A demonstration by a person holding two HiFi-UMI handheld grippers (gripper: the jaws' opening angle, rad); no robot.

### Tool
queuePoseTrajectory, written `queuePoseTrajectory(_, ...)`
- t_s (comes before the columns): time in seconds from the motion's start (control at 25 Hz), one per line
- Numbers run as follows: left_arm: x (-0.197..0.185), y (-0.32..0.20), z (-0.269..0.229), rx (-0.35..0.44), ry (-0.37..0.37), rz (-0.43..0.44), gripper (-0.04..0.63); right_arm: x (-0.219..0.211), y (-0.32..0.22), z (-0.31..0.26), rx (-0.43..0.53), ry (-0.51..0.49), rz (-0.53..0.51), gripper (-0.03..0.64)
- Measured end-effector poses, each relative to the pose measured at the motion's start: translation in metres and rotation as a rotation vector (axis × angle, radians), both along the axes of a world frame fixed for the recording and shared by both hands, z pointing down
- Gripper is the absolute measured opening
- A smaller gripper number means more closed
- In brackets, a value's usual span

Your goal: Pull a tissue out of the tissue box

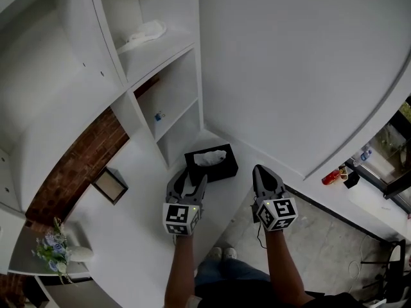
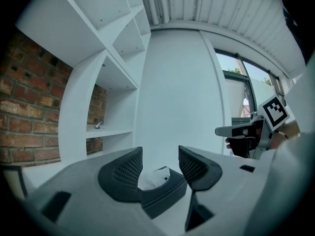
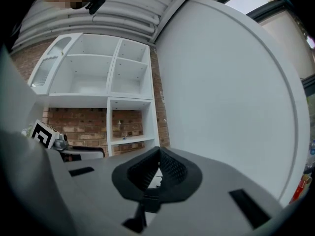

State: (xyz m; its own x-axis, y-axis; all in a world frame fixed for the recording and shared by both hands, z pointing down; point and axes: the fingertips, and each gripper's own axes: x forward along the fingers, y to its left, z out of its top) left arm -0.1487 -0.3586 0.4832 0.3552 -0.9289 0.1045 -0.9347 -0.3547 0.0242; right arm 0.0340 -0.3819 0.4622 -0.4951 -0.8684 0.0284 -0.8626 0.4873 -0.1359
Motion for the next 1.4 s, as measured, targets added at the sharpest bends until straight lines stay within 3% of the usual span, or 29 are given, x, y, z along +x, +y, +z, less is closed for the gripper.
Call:
queuePoseTrajectory(0.28, 0.006, -0.037, 0.001, -0.027, -0.116, 0.023, 0.199, -0.004, -0.016, 0.007, -0.016, 0.027, -0.055, -0.003)
queuePoseTrajectory(0.6, 0.021, -0.069, 0.037, -0.204, -0.464, 0.217, 0.199, -0.006, -0.034, 0.024, -0.05, 0.047, -0.1, -0.002)
queuePoseTrajectory(1.04, 0.025, -0.105, 0.104, -0.429, -0.77, 0.452, 0.199, -0.013, -0.054, 0.051, -0.106, 0.064, -0.16, -0.002)
queuePoseTrajectory(1.16, 0.022, -0.117, 0.118, -0.474, -0.805, 0.485, 0.198, -0.014, -0.06, 0.057, -0.118, 0.07, -0.167, -0.002)
queuePoseTrajectory(1.4, 0.025, -0.123, 0.136, -0.55, -0.8, 0.55, 0.178, -0.012, -0.064, 0.066, -0.135, 0.084, -0.171, -0.003)
